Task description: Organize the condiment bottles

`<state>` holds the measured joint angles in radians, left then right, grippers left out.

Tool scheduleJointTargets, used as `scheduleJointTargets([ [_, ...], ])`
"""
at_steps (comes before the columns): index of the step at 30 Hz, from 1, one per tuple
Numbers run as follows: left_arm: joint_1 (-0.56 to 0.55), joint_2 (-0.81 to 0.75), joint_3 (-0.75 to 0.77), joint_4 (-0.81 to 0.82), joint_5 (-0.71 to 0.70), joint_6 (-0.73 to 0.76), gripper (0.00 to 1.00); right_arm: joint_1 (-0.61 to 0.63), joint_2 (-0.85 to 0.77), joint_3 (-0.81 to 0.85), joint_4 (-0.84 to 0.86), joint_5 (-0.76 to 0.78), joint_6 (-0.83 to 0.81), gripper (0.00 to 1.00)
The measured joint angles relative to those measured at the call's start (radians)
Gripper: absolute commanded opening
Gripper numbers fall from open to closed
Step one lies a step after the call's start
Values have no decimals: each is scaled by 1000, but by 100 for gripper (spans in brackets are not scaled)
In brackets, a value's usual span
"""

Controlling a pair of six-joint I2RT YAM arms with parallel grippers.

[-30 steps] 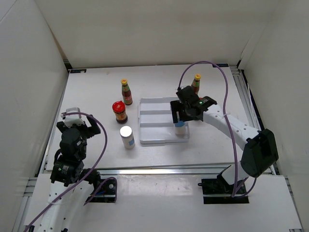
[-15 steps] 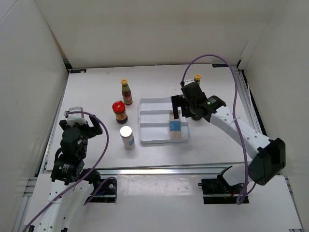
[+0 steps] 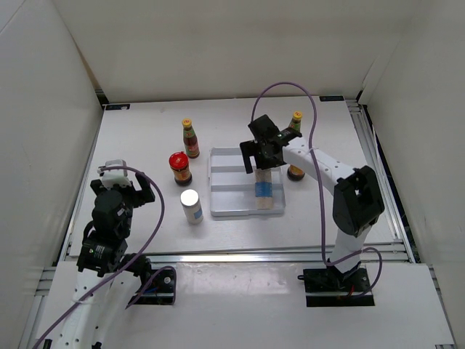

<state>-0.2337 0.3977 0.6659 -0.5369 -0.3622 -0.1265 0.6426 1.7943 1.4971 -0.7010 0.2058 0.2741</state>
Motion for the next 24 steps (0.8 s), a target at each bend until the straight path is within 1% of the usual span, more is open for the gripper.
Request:
scheduleJointTargets([
  [3,0,0,0,0,0,0,100,-9,32,20,-9,0,3,97],
  [5,0,0,0,0,0,0,100,-18,47,27,-14,-4,6,91],
  [8,0,2,0,0,0,0,100,-37,61,31,-24,-21,8,87],
  [9,0,4,0,0,0,0,100,-45,66,31,-28,-27,8,84],
  [11,0,8,0,0,0,0,100,-60,73,32,-32,-45,10,81],
  [12,0,9,0,0,0,0,100,-66,78,33,-32,-58,11,78],
  [14,0,10,0,0,0,0,100,-77,89,35,-31,-79,11,75],
  [17,0,10,-5,2,0,0,100,-89,109,36,-29,-118,13,67],
  [18,0,10,-5,2,0,0,100,-93,115,38,-29,-129,12,60],
  [21,0,10,-5,5,0,0,100,-98,122,40,-29,-156,10,49],
  [22,0,10,-5,6,0,0,100,-98,122,41,-29,-162,10,42],
  [24,0,10,-5,7,0,0,100,-100,122,43,-29,-169,10,37],
])
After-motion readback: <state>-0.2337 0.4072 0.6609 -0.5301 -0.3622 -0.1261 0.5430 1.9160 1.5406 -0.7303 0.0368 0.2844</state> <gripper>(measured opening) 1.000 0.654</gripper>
